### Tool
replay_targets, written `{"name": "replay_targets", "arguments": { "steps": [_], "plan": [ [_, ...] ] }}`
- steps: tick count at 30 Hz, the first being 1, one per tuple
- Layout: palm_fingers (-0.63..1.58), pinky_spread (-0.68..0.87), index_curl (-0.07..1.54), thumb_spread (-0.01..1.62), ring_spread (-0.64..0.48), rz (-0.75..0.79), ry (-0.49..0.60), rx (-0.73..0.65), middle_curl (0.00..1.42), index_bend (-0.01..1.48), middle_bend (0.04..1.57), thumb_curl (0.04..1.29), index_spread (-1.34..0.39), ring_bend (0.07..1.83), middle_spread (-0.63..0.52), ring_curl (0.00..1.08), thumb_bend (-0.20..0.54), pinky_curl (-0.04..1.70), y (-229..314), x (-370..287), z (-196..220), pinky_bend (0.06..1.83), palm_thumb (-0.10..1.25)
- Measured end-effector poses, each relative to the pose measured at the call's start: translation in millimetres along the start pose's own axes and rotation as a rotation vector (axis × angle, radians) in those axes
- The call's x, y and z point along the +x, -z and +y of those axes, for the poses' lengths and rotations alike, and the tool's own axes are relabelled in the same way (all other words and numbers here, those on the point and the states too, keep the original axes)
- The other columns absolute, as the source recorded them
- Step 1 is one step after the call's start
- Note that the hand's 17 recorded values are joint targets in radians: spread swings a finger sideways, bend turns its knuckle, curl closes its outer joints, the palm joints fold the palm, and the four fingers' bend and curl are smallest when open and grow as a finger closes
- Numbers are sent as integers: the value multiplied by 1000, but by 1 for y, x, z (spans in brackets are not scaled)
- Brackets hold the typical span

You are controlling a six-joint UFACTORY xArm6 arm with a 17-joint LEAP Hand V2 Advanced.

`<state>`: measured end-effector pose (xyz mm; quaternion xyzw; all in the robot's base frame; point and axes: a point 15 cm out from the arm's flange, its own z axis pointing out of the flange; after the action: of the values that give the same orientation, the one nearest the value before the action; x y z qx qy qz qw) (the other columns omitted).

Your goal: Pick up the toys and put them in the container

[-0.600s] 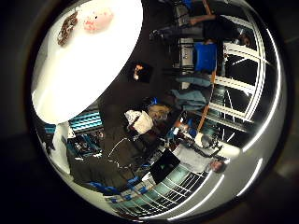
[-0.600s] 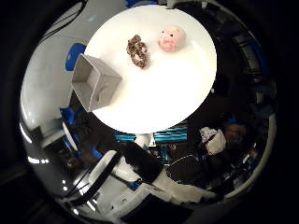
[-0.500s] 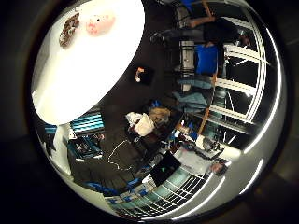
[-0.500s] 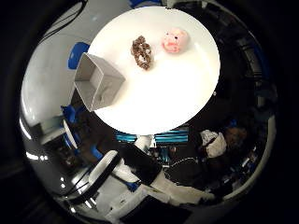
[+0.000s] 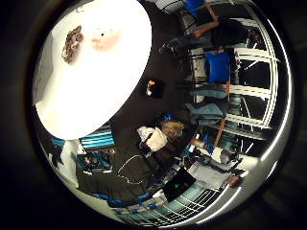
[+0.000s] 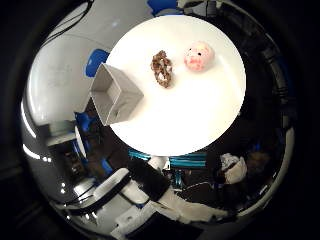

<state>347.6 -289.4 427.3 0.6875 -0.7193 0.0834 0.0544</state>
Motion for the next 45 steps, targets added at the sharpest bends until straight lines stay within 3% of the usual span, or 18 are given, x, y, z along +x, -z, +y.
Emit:
{"name": "replay_targets", "arguments": {
  "steps": [18,38,45],
  "plan": [
    [86,434,284,1076,191,-69,-6,99,314,162,192,262,-399,330,11,217,-21,244,-119,9,-103,546,289],
    [60,432,286,1085,191,-129,48,33,299,165,188,263,-400,308,12,247,-21,276,-218,-53,-189,514,334],
    [87,430,290,1077,192,-139,68,-26,308,171,201,268,-401,292,5,247,-21,275,-252,-62,-187,471,351]
  ]
}}
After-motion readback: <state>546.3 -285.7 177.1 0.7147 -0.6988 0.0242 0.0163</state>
